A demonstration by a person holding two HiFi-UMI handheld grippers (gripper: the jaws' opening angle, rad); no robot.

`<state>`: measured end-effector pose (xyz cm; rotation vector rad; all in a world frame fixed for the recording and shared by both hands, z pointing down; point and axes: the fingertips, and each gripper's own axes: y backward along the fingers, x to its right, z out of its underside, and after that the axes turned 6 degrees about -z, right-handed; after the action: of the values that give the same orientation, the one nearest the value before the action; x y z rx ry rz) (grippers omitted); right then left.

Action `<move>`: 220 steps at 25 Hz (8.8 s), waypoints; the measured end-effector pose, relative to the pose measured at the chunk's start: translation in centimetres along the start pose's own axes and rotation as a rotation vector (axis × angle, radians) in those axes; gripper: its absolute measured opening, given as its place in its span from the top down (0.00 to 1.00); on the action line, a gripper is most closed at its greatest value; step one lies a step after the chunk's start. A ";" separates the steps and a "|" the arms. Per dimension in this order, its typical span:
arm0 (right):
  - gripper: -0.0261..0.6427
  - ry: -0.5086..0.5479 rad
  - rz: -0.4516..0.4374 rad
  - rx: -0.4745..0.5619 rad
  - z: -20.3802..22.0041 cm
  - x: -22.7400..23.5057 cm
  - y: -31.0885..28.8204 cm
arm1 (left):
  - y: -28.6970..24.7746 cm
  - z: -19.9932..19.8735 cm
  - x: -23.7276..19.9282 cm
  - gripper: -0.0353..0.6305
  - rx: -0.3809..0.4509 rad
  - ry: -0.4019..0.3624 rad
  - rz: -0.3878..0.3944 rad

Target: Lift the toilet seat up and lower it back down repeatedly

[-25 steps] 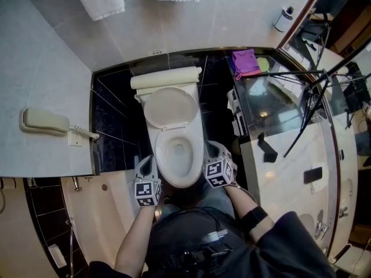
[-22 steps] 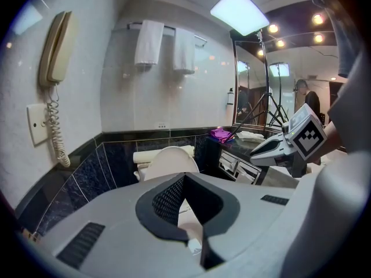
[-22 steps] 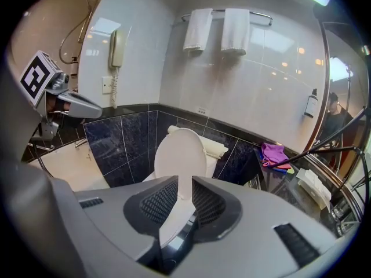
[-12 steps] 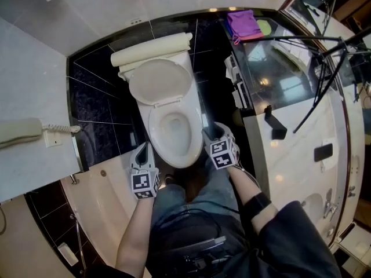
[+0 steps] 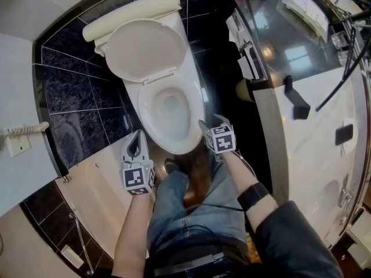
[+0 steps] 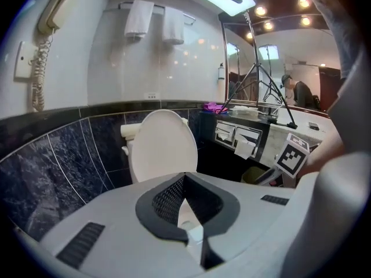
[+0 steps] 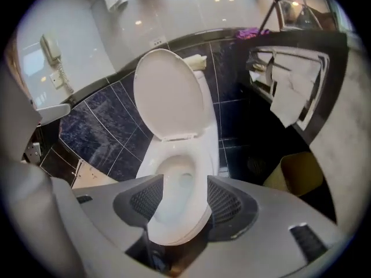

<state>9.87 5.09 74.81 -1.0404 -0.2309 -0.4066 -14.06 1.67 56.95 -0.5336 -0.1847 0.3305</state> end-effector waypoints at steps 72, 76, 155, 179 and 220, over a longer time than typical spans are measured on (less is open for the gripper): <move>0.78 -0.600 -0.328 0.027 6.0 2.8 -6.2 | 5.6 26.6 13.3 0.95 -0.474 0.036 0.194; 0.78 -0.603 -0.337 0.032 5.5 2.5 -5.9 | 3.2 28.9 14.7 0.95 -0.523 0.029 0.226; 0.94 0.046 -0.353 0.207 -21.7 -5.4 12.8 | -13.2 -16.2 -3.3 0.95 -0.041 0.034 -0.113; 0.94 0.326 -0.109 0.328 -19.7 -13.6 24.2 | 13.1 -15.9 -4.4 0.95 0.075 0.143 0.020; 0.58 1.065 0.067 0.125 -39.1 -7.9 2.8 | 1.2 -15.8 -3.4 0.95 0.033 0.094 -0.114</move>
<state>3.71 -26.01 50.45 -0.5950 0.7195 -0.8148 -13.47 -5.96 42.64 -0.5025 -0.1177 0.1970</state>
